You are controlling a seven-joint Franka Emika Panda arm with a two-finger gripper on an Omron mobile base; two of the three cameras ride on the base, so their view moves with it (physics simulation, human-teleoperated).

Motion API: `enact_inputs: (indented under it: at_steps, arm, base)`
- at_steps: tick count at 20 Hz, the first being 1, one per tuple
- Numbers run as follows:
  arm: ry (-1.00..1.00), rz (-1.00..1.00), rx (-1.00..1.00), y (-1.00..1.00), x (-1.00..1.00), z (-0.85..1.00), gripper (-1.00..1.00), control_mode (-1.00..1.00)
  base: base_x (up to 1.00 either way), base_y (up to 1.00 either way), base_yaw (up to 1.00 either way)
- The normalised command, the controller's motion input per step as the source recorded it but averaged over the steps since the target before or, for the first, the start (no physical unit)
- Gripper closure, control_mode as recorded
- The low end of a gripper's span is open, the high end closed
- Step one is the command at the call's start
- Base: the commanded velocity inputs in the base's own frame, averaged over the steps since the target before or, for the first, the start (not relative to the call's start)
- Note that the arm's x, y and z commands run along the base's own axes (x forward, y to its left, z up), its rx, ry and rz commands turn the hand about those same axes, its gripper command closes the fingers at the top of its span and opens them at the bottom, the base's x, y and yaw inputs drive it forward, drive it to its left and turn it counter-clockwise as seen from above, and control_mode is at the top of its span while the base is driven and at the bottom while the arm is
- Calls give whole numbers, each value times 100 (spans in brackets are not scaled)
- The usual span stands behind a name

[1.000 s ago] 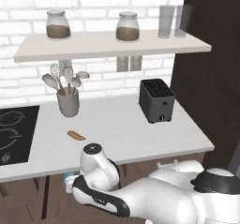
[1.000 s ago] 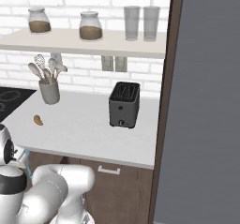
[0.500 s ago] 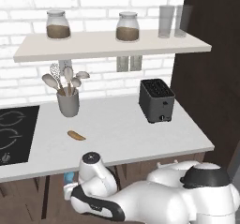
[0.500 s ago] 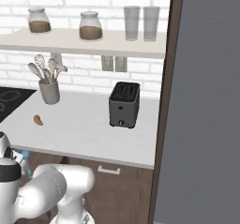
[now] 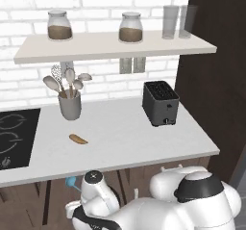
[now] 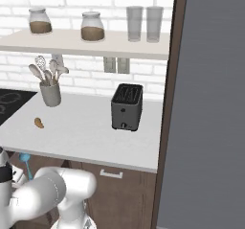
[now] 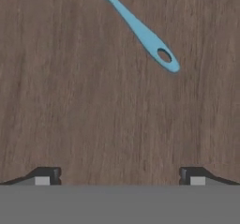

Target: Pick the ladle from the drawer and place it on the counter.

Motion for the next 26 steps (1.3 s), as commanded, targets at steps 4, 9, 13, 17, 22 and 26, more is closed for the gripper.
enact_inputs:
  at_steps: [4, 9, 13, 17, 22, 26]
  arm:
    - [0, 0, 0, 1, -21, -25, -100, -100]
    - [0, 0, 0, 0, -46, 0, -100, -100]
    - [0, 0, 0, 0, -82, 0, -100, -100]
    - [0, 0, 0, 0, -81, 0, -100, -100]
    - [0, 0, 0, 0, -73, 0, -100, -100]
    - [0, 0, 0, 0, -25, 0, -100, -100]
  base:
    - [0, 0, 0]
    - [0, 0, 0]
    - [0, 0, 0]
    - [0, 0, 0]
    - [0, 0, 0]
    - [0, 0, 0]
